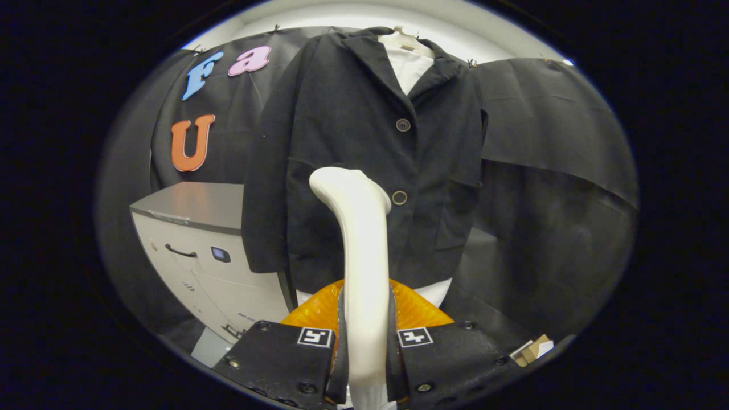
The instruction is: Iron the clothes twice with a garment steamer, once on the left side and once on the right side.
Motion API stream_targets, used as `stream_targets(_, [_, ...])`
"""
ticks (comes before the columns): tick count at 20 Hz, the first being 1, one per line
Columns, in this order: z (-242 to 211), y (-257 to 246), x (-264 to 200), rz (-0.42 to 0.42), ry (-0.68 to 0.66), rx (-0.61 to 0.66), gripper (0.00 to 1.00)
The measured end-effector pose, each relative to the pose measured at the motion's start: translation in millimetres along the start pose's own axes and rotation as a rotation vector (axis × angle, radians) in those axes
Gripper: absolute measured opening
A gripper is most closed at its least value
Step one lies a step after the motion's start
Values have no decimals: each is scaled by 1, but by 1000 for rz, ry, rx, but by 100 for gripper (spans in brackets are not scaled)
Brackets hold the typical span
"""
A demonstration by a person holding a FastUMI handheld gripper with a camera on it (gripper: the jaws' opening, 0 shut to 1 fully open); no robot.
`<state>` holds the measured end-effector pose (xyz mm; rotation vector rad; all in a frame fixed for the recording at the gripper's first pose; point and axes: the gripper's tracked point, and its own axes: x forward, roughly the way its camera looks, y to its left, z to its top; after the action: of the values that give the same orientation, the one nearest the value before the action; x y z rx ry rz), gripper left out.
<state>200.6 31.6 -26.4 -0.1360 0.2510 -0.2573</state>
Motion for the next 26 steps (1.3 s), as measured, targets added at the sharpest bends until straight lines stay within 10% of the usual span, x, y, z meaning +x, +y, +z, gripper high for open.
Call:
stream_targets(19, [-139, -1, 4, -22, 208, -54, 29])
stream_targets(26, [-121, -13, -23, -28, 181, 0, 29])
